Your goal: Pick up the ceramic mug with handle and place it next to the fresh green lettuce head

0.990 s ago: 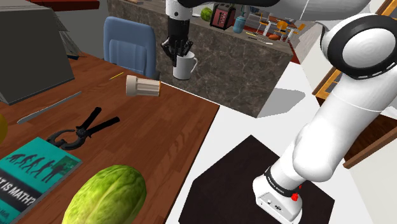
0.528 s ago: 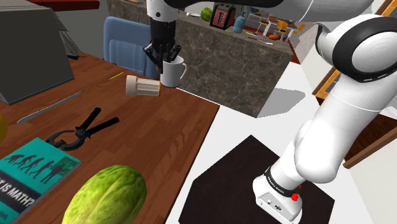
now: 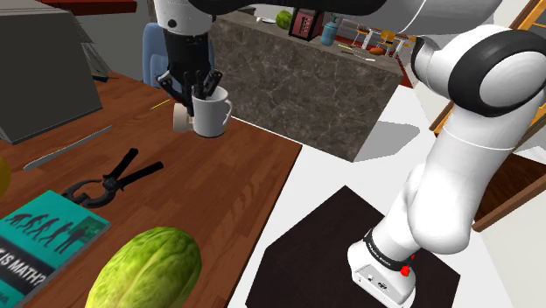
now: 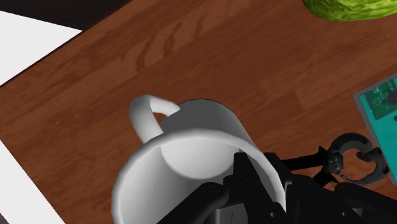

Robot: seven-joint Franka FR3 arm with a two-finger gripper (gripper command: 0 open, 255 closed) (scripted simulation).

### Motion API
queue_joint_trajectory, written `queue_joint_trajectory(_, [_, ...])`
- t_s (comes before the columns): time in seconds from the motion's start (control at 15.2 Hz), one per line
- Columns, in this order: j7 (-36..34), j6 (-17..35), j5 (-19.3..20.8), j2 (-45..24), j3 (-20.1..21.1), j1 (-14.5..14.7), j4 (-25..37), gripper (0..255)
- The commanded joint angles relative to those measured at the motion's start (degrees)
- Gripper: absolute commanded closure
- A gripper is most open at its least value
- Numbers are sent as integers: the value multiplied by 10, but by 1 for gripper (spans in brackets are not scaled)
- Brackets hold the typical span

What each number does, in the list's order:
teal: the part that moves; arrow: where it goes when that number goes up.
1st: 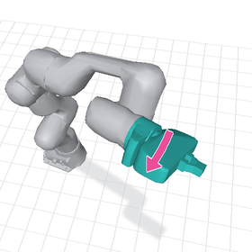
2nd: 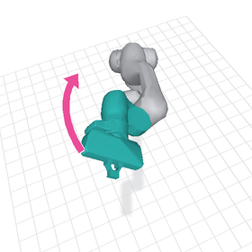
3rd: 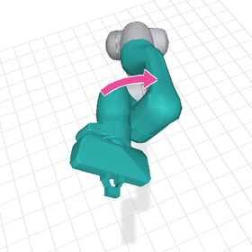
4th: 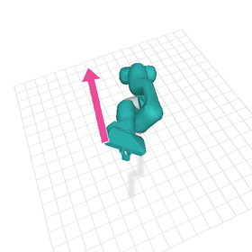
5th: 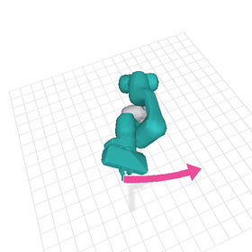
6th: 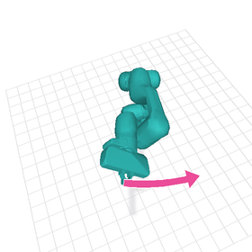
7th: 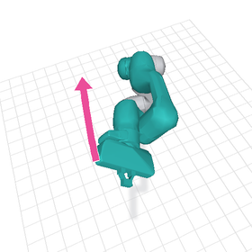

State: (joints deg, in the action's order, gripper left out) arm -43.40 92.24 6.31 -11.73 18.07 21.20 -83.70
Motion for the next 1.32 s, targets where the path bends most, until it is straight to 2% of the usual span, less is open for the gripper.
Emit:
queue_joint_trajectory(0.0, [-32, -6, 4, -9, 12, 20, 13, 255])
queue_joint_trajectory(1.25, [-40, 140, 6, -9, 8, 14, -135, 255])
